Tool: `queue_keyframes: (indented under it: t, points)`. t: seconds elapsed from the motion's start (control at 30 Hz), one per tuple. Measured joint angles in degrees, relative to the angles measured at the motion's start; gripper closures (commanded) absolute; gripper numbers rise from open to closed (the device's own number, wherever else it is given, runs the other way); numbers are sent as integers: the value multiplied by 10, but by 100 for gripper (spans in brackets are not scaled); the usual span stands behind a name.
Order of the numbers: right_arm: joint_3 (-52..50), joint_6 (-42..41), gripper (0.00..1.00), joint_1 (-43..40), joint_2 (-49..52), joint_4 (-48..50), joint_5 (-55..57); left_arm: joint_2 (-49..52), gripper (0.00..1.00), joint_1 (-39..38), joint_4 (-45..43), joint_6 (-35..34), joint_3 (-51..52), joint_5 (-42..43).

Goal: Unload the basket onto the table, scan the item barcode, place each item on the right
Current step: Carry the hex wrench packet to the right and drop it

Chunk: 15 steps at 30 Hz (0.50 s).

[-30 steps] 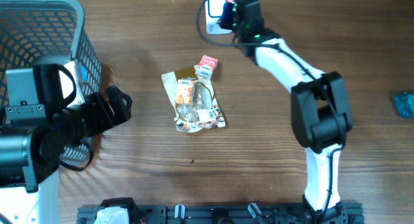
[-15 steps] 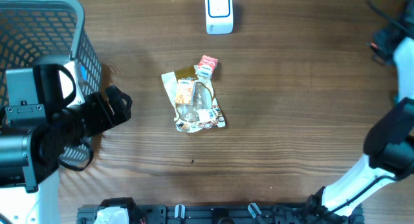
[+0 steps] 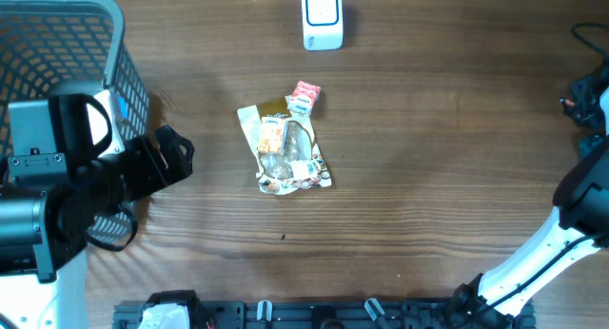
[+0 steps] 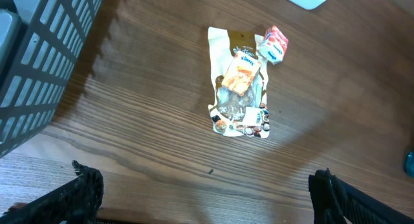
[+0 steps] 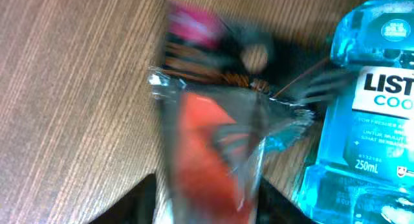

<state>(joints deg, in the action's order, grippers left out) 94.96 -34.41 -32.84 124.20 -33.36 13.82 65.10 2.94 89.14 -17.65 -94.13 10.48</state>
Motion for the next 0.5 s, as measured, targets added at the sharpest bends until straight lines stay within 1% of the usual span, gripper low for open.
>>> queue_keyframes:
  t: [0.1, 0.2, 0.3, 0.37, 0.43, 0.5]
  points:
    - [0, 2, 33, 0, 0, -5, 0, 0, 0, 0, 0, 0, 0, 0]
    - [1, 15, 30, -4, 0, -29, 0, 0, 0, 0, 0, 0, 0, 0]
    - [1, 28, 25, -6, -12, -40, -19, 0, 0, 0, 0, 0, 0, 0]
    - [1, 47, 22, -5, -38, -38, -74, 0, 0, 0, 0, 0, 0, 0]
    - [1, 59, 20, 4, -90, -34, -174, 0, 0, 0, 0, 0, 0, 0]
    - [3, 62, 17, 20, -123, -33, -249, 0, 0, 0, 0, 0, 0, 0]
